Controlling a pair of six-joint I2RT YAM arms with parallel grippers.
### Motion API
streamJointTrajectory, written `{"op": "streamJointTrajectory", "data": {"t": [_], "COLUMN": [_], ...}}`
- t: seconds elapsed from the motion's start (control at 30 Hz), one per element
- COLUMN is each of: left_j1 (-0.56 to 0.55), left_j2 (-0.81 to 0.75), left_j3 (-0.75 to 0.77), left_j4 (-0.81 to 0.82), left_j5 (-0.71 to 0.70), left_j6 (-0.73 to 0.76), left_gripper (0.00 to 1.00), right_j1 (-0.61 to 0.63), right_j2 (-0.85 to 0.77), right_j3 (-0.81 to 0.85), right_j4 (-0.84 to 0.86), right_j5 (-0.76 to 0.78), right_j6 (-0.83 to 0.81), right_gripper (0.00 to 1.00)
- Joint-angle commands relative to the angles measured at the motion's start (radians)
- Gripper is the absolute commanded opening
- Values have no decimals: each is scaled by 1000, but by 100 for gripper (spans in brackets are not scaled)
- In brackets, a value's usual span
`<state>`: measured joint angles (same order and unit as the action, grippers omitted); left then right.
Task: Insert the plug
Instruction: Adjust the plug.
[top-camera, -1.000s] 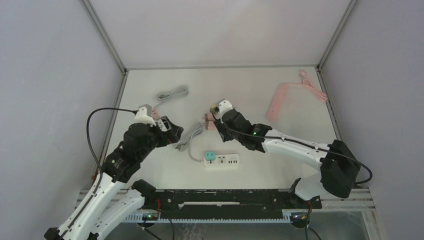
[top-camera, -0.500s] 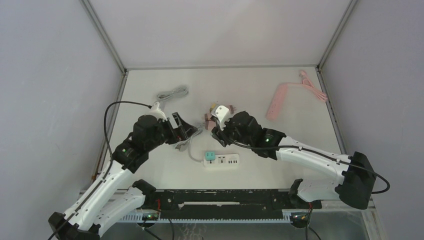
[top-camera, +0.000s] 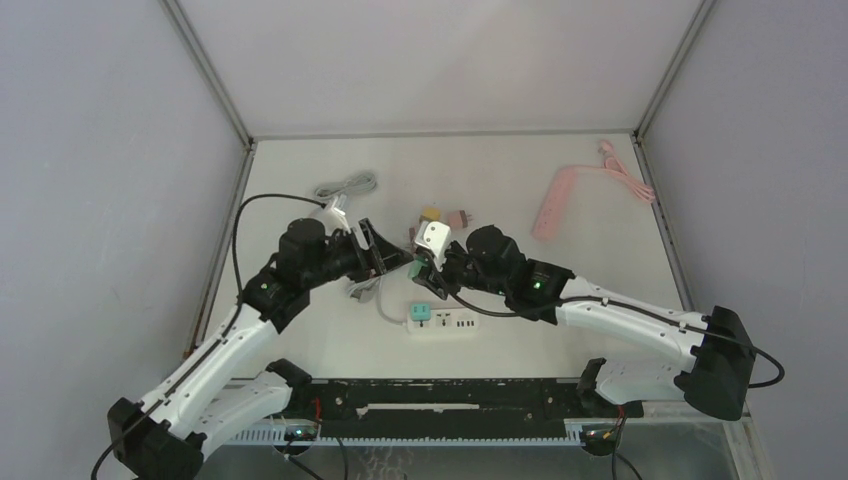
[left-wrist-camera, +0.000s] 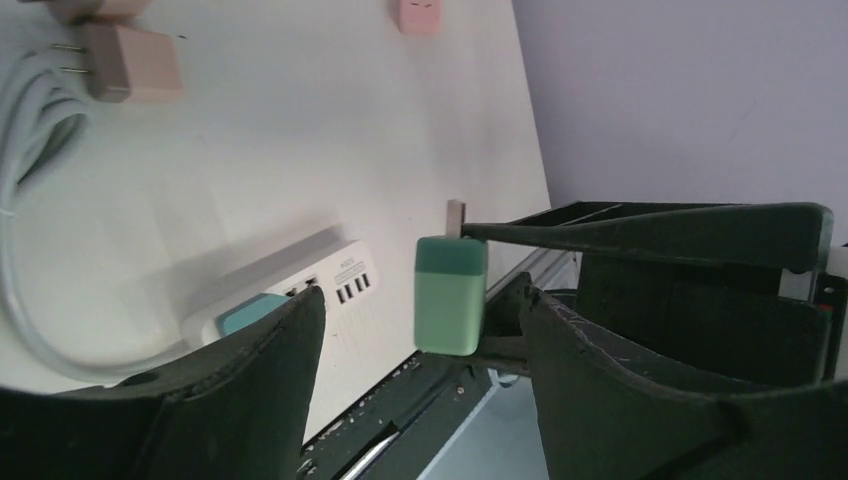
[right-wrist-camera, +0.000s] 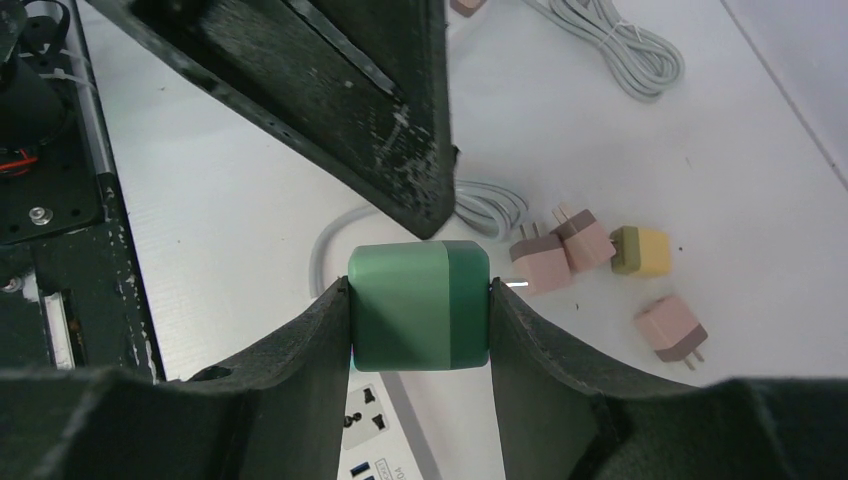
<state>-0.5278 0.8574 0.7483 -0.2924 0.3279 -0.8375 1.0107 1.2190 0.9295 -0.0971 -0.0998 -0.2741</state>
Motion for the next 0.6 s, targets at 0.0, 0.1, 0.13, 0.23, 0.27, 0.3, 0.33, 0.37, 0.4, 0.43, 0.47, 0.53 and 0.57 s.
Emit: {"op": "streamJointTrajectory", "data": {"t": [0.0,0.1,0.13,0.23,0.27,0.3,0.33,0.37,0.4,0.43,0.47,0.53,0.57], "left_j1": [5,5,6,6,5,5,5,5,5,5,5,5,5], "left_j2": [32,63,74,99,103,106,108,110,114,119,124,133,136], "left_j3": [-9,-10,-7,0,1,2,2,3,5,7,9,11,13], "left_j4": [111,128,129,129,128,128,128,127,129,131,132,134,134], "left_j5": [130,169,180,208,212,213,215,216,222,229,237,250,252], "left_j6": [-32,-32,-31,-23,-20,-16,-13,-10,-8,-7,-6,-5,-5], "left_gripper": [74,69,68,63,62,61,59,57,54,52,51,48,46], "right_j1": [15,20,21,23,24,24,24,24,23,24,23,23,24], "right_j2": [-27,-24,-24,-24,-24,-24,-24,-24,-25,-24,-24,-22,-20], "right_j3": [3,2,2,3,2,2,2,2,2,3,3,2,2], "right_j4": [78,84,87,96,99,101,104,105,106,109,110,113,115], "right_j5": [-31,-40,-45,-62,-66,-70,-74,-77,-82,-87,-91,-98,-101], "right_j6": [-36,-42,-43,-54,-57,-61,-65,-67,-69,-71,-74,-81,-83], "right_gripper": [41,41,41,40,40,40,40,40,40,40,40,40,40]}}
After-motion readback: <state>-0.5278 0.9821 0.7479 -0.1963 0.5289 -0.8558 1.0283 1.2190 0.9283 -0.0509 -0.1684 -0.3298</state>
